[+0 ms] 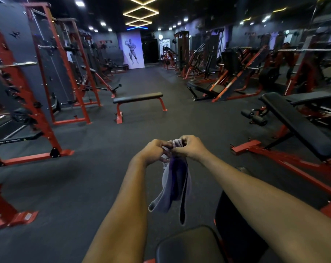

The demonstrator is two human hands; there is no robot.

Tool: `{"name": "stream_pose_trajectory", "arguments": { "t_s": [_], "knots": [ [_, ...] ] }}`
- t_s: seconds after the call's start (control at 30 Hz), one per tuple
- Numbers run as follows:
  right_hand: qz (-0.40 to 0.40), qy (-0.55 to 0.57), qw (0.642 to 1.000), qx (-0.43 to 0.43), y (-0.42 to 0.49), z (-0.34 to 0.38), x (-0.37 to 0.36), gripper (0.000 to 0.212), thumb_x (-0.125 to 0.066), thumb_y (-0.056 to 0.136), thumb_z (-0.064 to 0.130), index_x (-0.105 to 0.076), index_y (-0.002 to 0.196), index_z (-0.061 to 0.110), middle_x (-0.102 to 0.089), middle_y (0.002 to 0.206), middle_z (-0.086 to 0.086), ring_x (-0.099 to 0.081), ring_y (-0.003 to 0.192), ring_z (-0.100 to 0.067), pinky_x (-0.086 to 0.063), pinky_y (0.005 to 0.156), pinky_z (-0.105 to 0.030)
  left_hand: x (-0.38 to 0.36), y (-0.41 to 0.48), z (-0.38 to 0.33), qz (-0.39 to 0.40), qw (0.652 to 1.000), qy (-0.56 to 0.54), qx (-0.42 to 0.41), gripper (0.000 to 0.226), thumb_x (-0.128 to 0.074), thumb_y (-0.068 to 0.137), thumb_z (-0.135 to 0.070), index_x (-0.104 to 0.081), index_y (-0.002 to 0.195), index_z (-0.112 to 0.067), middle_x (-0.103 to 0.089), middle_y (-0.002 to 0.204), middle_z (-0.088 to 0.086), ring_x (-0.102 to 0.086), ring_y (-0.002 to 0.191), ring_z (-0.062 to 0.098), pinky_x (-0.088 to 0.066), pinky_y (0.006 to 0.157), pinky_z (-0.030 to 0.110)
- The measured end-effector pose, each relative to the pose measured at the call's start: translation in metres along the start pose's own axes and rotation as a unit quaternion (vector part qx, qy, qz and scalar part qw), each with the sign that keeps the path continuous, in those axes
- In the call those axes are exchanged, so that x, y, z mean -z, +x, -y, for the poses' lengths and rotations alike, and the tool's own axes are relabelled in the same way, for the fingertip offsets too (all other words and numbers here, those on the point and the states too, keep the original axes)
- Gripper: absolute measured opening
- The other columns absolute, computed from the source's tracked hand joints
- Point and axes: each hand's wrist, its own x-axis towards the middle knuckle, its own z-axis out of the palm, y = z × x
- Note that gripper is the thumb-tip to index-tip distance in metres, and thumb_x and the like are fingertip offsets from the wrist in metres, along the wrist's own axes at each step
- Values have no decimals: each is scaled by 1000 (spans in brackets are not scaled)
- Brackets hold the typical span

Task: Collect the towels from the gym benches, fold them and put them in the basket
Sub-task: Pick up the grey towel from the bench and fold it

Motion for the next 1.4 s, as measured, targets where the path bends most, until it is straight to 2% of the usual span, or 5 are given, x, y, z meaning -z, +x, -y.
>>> {"name": "stream_pose_trajectory", "arguments": {
  "t_s": [0.23, 0.4, 0.67, 0.93, 1.4],
  "knots": [
    [-9, 3, 1000, 17, -1, -8, 1, 13, -66, 76, 23, -69, 74, 11, -72, 73, -6, -59, 66, -10, -45, 61, -27, -11, 3, 11, -91, 987, 91, -95, 25, -63, 76, 2, -57, 92, -16, -61, 95, 3, -57, 90, 26, -49, 70, 24],
    [18, 64, 997, 42, 1, -19, 18, 17, -51, 68, 20, -58, 70, 4, -53, 67, -1, -45, 65, -13, -34, 60, -30, -6, 7, 42, -5, 939, 342, 19, 57, -76, 72, -33, -53, 124, -29, -55, 123, -2, -45, 114, 20, -35, 100, 50],
    [156, -57, 983, -73, -10, -76, 47, 20, -83, 68, 9, -71, 83, 15, -68, 74, 1, -59, 69, -10, -47, 62, -23, -7, 14, 44, -73, 948, 310, -15, 42, -85, 69, -37, -47, 63, -19, -54, 67, 1, -51, 69, 21, -32, 58, 28],
    [-68, -104, 990, -60, -22, -101, 32, 14, -62, 66, 20, -62, 67, 34, -71, 71, 6, -67, 72, -16, -55, 65, -31, -27, 22, 46, -142, 936, 321, -9, 38, -84, 67, -35, -49, 61, -20, -57, 66, 3, -61, 73, 30, -36, 60, 26],
    [260, -133, 945, -148, -173, -258, -44, 2, -67, 64, 7, -67, 65, 6, -68, 64, -6, -63, 65, -18, -49, 59, -32, -189, -81, 215, 176, 919, 264, 236, 17, -78, 73, -20, -65, 84, -18, -65, 92, 5, -57, 83, 17, -41, 70, 28]
  ]
}}
